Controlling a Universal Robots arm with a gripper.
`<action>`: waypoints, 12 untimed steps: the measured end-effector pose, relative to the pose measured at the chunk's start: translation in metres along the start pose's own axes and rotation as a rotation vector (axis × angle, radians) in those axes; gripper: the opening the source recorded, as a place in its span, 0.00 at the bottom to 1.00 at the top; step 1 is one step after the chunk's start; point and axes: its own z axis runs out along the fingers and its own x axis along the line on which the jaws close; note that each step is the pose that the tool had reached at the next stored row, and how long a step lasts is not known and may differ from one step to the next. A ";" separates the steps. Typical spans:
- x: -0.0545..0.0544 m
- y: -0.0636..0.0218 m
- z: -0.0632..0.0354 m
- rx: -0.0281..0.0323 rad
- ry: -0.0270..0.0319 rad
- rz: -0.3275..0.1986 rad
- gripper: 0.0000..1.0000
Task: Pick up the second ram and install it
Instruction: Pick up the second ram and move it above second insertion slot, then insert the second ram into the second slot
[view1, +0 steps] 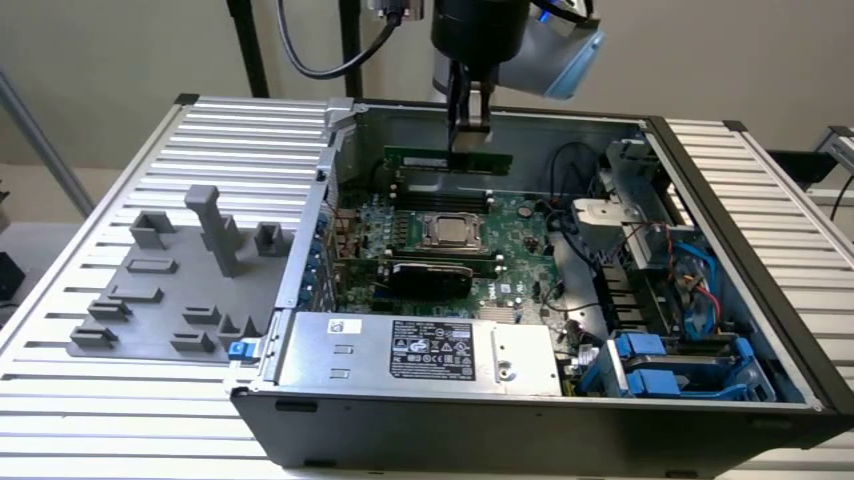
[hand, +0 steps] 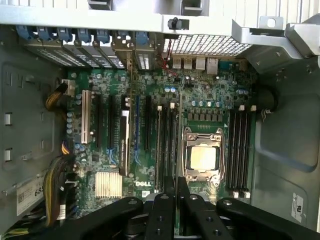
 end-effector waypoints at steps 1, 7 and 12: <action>-0.001 -0.0009 0.0019 0.0000 -0.0001 0.000 0.14; -0.003 -0.0029 0.0073 0.0000 -0.0006 0.000 0.14; -0.003 -0.0029 0.0073 0.0000 -0.0006 0.000 0.14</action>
